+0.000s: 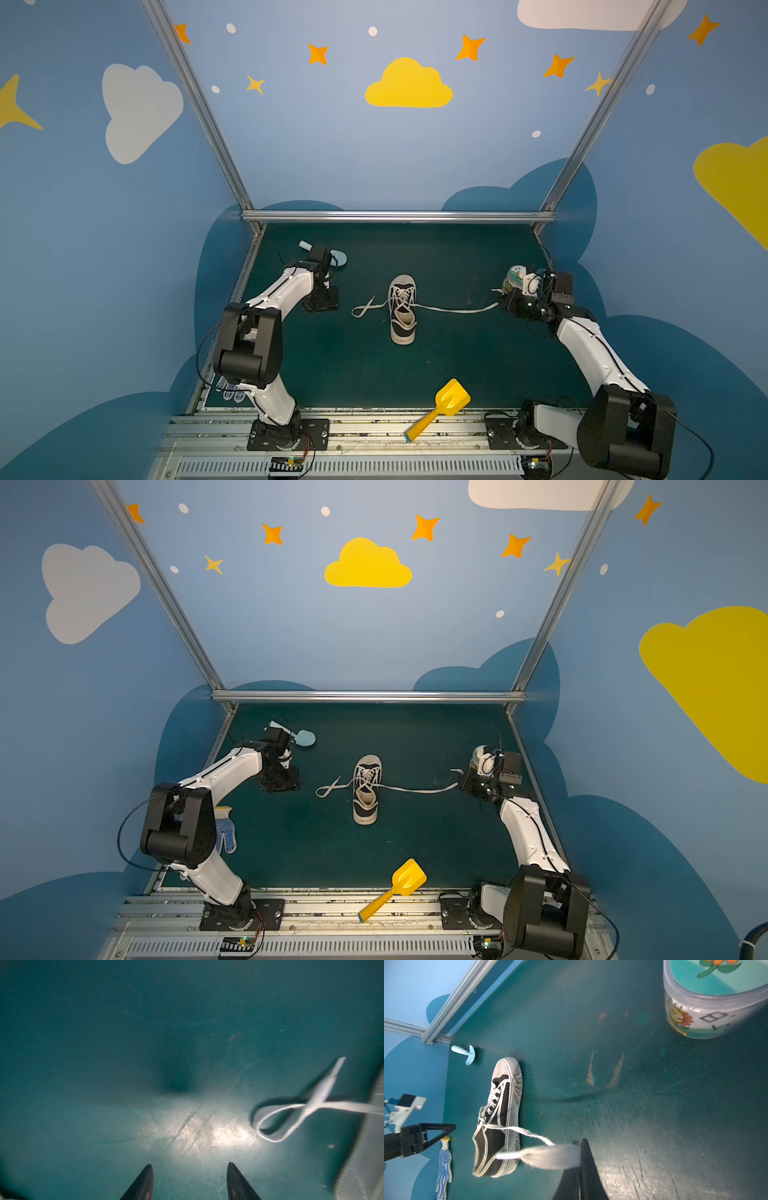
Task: Tie the shoes
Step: 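Pull the right gripper's lace end away from the sneaker, stretching it taut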
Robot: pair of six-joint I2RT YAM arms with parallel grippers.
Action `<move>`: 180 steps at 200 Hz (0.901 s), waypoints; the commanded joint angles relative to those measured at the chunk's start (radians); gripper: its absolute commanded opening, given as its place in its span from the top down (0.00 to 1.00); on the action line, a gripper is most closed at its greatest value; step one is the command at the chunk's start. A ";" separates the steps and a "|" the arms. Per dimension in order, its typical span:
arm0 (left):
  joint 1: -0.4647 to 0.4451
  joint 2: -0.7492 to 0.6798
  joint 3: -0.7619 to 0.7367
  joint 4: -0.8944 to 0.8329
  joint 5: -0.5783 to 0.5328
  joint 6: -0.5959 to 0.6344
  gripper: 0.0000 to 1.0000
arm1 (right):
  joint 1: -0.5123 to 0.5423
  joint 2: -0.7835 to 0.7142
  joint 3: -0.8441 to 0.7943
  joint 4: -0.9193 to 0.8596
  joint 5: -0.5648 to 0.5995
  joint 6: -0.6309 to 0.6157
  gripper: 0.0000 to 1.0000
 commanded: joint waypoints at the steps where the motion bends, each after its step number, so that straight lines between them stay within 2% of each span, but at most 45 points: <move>1: -0.072 -0.005 0.027 0.003 0.045 0.033 0.45 | 0.010 0.010 0.033 -0.027 -0.014 -0.009 1.00; 32: -0.164 0.082 0.048 0.026 0.046 0.013 0.53 | 0.016 0.007 0.041 -0.026 -0.015 -0.005 1.00; 68: -0.239 0.182 0.096 0.055 0.041 -0.009 0.57 | 0.019 0.006 0.053 -0.046 -0.021 -0.017 1.00; 112: -0.249 0.262 0.143 0.062 -0.020 -0.023 0.61 | 0.020 0.009 0.061 -0.059 -0.036 -0.021 1.00; 180: -0.264 0.258 0.133 0.122 -0.036 -0.015 0.62 | 0.021 0.021 0.072 -0.067 -0.044 -0.024 1.00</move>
